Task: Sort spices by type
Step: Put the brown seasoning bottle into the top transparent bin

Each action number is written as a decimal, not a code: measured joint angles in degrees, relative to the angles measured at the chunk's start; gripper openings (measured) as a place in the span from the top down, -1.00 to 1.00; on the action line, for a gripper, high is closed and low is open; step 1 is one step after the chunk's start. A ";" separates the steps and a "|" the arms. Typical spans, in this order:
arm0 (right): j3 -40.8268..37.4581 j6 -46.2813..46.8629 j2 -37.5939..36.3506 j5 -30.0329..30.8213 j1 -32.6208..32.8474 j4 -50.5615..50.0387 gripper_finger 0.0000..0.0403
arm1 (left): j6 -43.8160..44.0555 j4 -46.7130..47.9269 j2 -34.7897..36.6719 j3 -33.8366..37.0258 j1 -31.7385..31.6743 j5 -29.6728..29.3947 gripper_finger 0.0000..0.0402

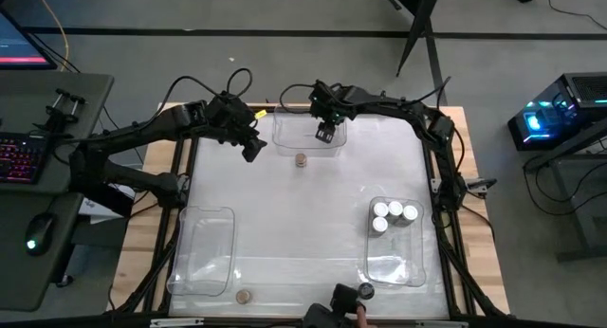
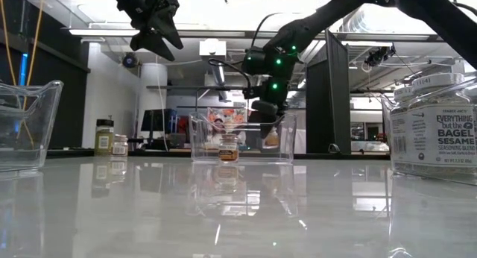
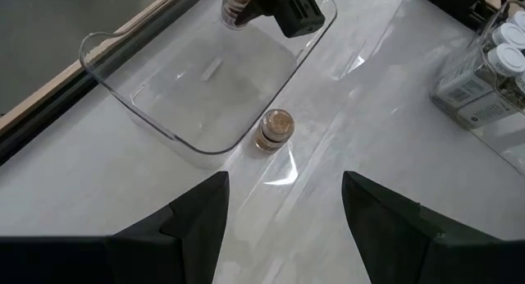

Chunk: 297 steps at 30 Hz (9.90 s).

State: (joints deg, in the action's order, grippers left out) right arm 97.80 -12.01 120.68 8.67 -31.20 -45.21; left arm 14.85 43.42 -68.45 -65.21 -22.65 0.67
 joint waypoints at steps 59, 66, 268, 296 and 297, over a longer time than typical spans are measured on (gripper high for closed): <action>-23.62 41.57 -12.51 7.73 24.54 36.87 0.99 | -3.03 5.54 13.33 0.02 1.99 -11.96 -0.12; -20.47 46.96 -8.97 16.51 25.24 34.71 1.00 | -3.06 4.92 13.33 0.02 1.99 -11.98 -0.12; -21.05 48.43 -20.02 -10.06 21.73 5.61 -0.07 | -0.48 2.08 10.60 0.00 2.12 -11.22 -0.12; -20.94 44.57 -8.81 -7.40 24.61 3.82 -0.37 | 0.18 2.10 10.60 0.02 2.12 -10.25 -0.12; -20.94 44.54 -8.81 -7.37 24.59 3.06 -0.28 | 0.19 2.10 10.60 0.02 2.10 -10.25 -0.12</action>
State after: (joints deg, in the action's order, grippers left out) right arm 76.86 32.52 111.87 1.30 -6.61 -42.16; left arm 15.04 45.52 -57.84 -65.19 -20.55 -9.58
